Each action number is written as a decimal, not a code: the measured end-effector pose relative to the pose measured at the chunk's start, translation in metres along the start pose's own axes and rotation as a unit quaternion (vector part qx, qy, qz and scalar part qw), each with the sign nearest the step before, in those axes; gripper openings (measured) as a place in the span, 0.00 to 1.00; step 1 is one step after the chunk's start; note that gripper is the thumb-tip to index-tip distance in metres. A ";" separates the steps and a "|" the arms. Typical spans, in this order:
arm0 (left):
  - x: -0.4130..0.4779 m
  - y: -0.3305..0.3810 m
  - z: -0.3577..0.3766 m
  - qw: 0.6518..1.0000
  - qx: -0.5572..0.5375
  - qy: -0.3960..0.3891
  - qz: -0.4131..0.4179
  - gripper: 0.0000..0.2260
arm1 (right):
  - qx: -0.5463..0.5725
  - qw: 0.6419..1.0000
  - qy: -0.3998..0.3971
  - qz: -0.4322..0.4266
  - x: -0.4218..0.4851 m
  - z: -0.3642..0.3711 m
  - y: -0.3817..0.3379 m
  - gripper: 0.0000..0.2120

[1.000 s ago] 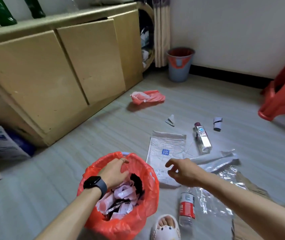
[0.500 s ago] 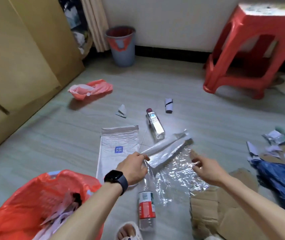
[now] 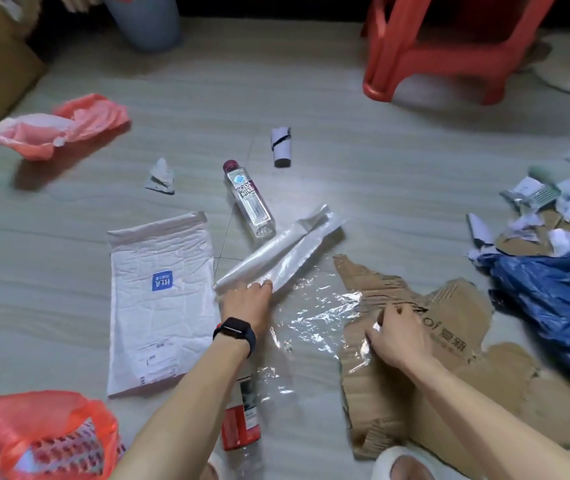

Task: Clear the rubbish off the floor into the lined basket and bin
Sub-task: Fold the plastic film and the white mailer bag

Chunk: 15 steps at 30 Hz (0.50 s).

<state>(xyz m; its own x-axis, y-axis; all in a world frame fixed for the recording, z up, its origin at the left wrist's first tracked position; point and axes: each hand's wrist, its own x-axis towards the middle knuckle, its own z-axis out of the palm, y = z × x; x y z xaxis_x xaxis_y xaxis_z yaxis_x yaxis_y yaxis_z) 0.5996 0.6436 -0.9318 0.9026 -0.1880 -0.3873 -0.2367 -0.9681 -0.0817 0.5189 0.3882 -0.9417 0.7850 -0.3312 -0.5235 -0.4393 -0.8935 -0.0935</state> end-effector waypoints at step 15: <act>-0.107 -0.055 -0.110 0.941 -0.289 0.173 -0.044 0.11 | 0.102 0.994 0.016 -0.021 -0.069 -0.035 -0.017 0.15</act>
<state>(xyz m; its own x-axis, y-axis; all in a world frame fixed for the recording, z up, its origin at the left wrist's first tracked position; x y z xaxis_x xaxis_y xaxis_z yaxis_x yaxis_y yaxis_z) 0.5553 0.6989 -0.7851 0.9962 -0.0485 -0.0724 -0.0106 -0.8922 0.4516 0.4880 0.4155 -0.8742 0.8169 -0.3064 -0.4886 -0.4818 -0.8282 -0.2862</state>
